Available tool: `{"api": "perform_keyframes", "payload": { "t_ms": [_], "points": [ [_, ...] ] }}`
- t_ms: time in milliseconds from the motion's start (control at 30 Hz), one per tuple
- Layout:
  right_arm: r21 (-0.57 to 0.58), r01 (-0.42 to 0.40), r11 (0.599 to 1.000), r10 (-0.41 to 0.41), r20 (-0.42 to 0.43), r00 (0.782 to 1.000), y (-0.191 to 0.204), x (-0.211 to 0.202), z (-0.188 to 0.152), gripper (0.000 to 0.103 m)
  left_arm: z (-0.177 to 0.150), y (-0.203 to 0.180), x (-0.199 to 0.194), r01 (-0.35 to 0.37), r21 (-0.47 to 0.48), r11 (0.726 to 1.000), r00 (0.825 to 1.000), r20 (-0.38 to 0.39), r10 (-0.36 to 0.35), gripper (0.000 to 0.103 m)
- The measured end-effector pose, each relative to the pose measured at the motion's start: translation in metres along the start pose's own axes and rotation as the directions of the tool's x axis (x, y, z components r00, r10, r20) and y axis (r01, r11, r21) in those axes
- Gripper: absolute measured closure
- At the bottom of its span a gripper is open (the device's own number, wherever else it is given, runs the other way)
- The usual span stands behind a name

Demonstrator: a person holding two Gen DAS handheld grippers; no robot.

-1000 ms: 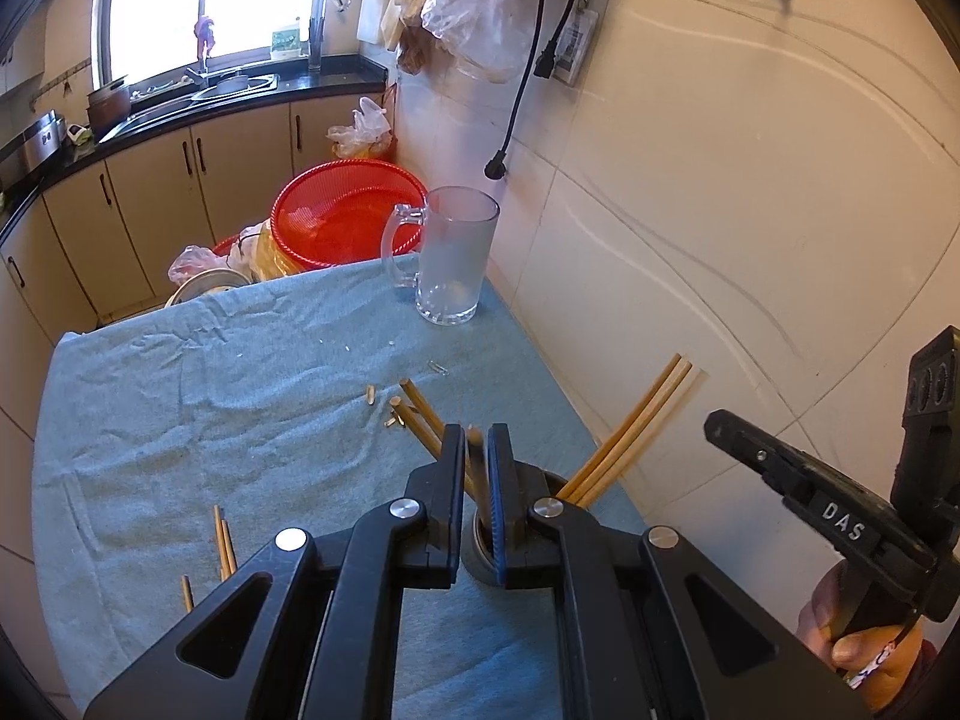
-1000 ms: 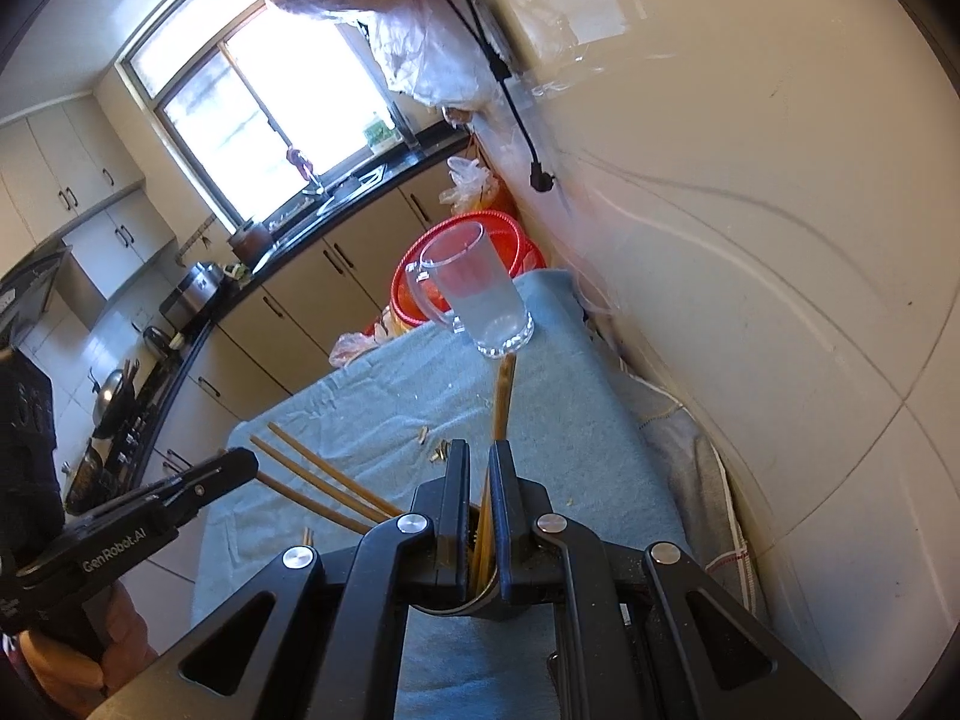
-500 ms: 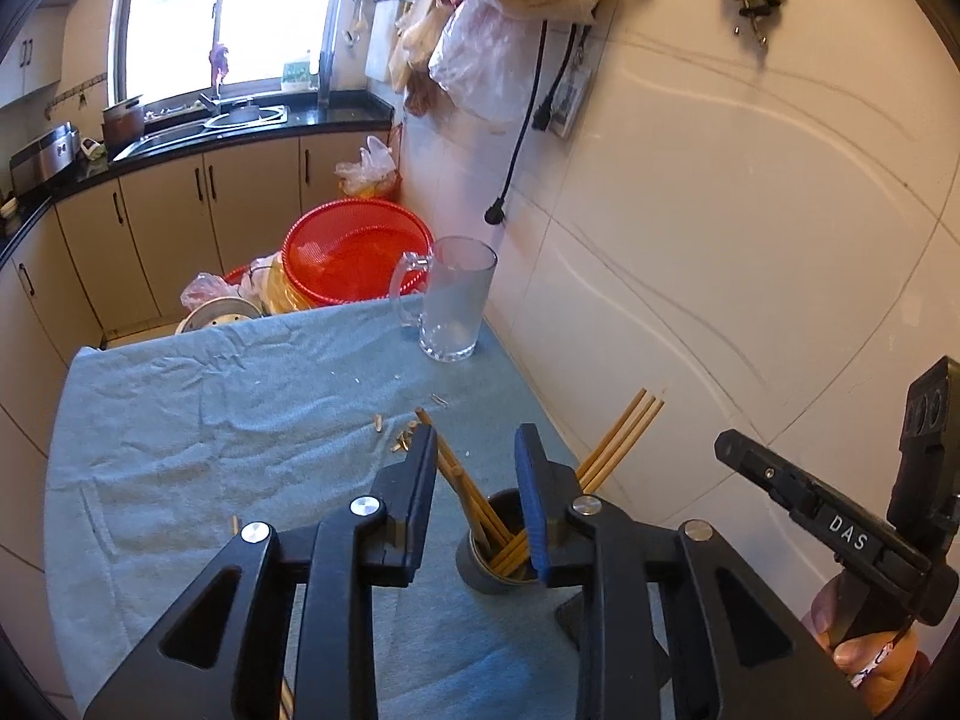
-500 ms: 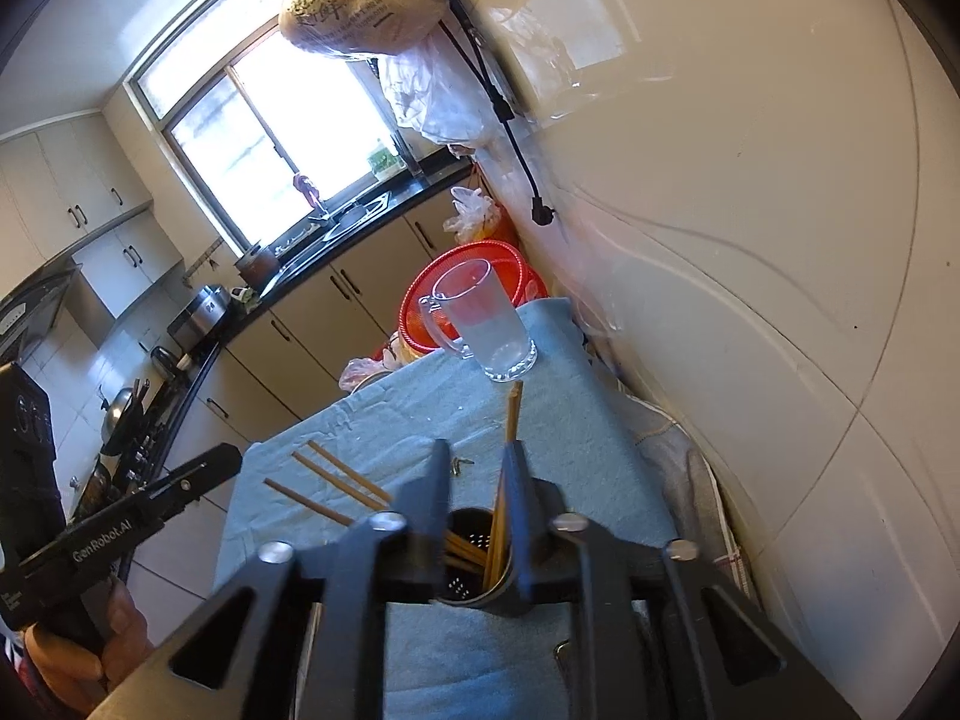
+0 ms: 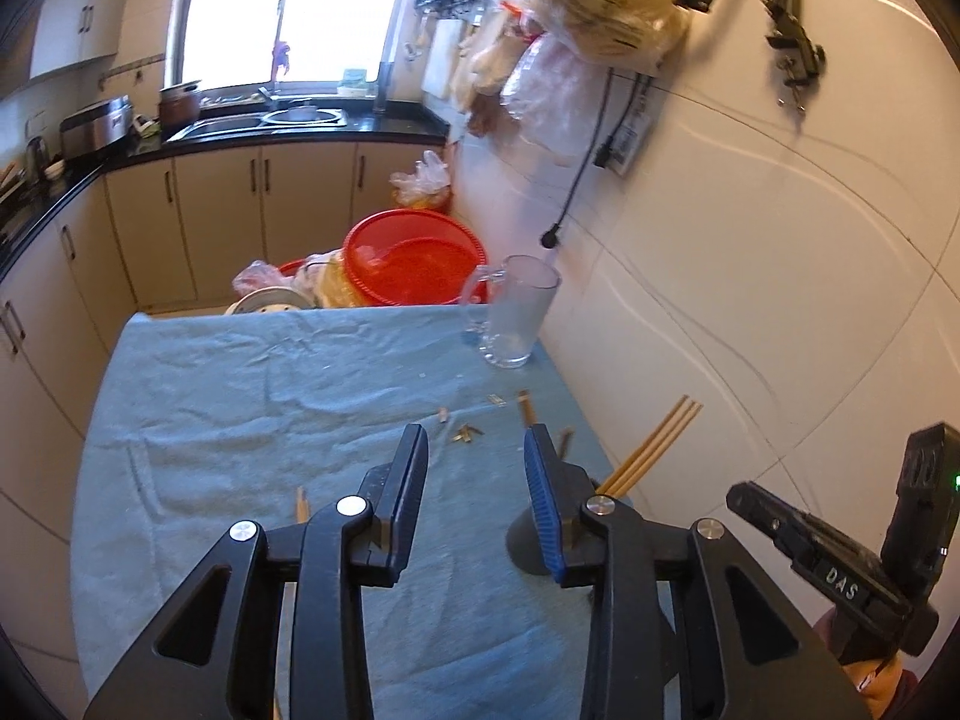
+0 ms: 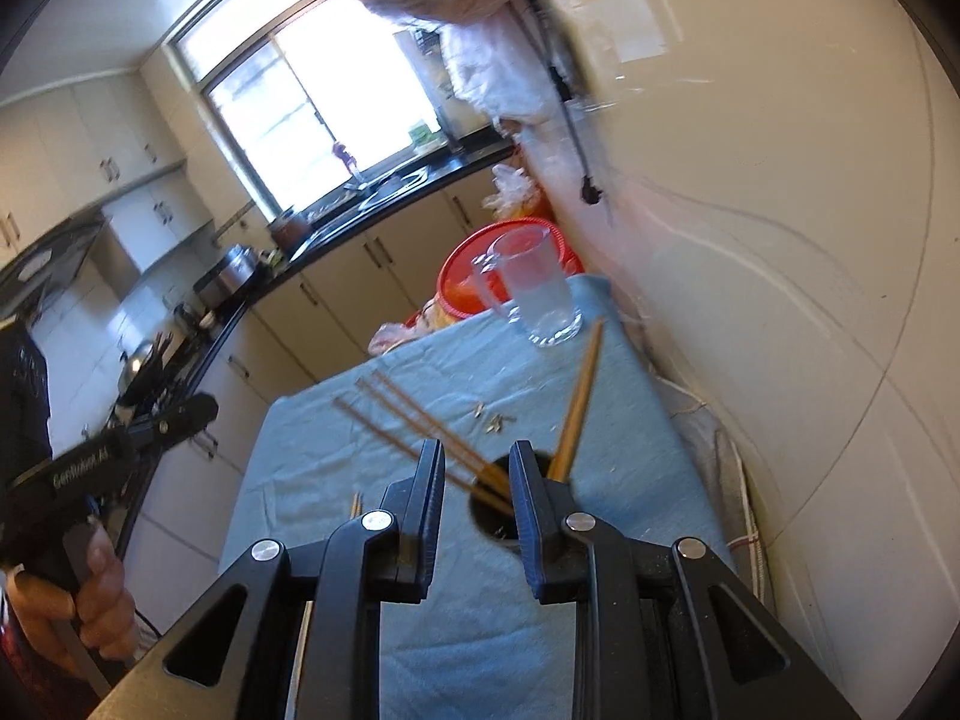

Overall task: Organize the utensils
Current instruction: 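Move both open tools back over the remaining chopsticks on the towel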

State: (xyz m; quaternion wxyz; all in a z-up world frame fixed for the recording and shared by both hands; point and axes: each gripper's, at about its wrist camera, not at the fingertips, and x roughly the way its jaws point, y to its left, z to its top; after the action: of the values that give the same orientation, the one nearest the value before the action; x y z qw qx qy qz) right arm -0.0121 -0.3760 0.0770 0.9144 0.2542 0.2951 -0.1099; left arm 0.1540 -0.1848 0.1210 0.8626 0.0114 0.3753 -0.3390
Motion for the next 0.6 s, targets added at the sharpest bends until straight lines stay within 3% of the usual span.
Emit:
{"api": "perform_keyframes", "payload": {
  "t_ms": [333,600],
  "points": [
    [-0.172,-0.09,0.981,0.068,-0.133,0.989,0.065,0.027,-0.044,0.079,-0.038,0.079,-0.015,-0.082,-0.115,0.99,0.996,-0.048,0.077,0.07],
    [-0.212,-0.119,0.97,0.067,-0.241,0.968,0.093,0.057,-0.07,0.079,-0.079,0.135,-0.02,-0.138,-0.186,0.973,0.986,-0.116,0.118,0.07]
  ]
}}
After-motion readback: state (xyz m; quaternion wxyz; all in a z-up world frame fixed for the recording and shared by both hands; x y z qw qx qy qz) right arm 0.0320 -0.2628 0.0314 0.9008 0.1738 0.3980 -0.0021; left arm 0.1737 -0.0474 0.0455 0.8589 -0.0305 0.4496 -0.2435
